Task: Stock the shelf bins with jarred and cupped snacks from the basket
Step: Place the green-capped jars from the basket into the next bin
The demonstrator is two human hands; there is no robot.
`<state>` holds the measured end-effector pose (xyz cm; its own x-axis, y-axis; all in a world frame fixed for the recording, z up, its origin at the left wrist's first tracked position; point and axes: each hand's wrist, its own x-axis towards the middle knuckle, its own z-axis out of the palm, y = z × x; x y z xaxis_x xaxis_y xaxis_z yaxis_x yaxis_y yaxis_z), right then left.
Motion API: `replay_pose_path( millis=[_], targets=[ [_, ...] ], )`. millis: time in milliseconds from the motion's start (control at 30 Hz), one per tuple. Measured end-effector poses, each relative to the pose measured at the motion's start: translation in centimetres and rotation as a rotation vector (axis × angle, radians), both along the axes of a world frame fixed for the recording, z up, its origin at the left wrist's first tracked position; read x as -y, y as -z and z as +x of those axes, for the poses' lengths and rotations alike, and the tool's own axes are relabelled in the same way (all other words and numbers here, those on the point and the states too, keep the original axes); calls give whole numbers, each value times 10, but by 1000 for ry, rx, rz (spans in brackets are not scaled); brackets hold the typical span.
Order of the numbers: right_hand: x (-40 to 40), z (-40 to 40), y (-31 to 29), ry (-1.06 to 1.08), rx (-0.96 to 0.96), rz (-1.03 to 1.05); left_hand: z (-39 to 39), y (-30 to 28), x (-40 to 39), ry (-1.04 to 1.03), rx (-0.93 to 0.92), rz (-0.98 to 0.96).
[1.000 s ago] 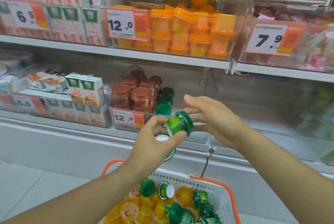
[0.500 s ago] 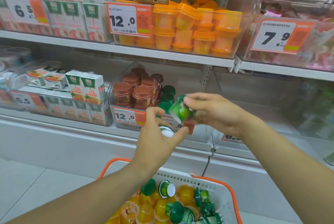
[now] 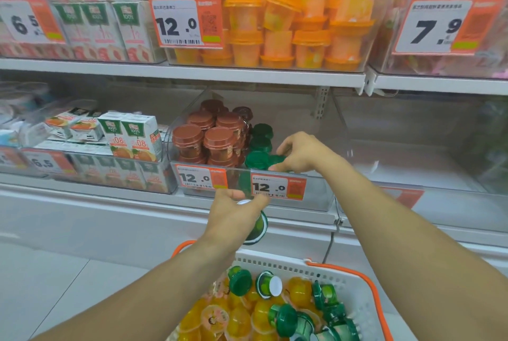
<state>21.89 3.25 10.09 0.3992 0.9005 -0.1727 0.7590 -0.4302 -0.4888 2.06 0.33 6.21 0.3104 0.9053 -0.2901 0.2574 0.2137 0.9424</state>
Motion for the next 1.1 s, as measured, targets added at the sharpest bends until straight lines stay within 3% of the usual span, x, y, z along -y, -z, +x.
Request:
replay_pose_path(
  millis=[267,533,767,1100],
  targets=[
    [-11,5,-7,-6,-96,-183,1,6,-2,41,-36,-27],
    [-3,5,-6,-53,-61,-278,0,2,-1,71,17,-136],
    [3,4,-5,-19,-118,-250,-4,-3,-3,45,118,-302],
    [2,8,1,17,-17,-216,-3,-4,0,70,106,-309]
  ],
)
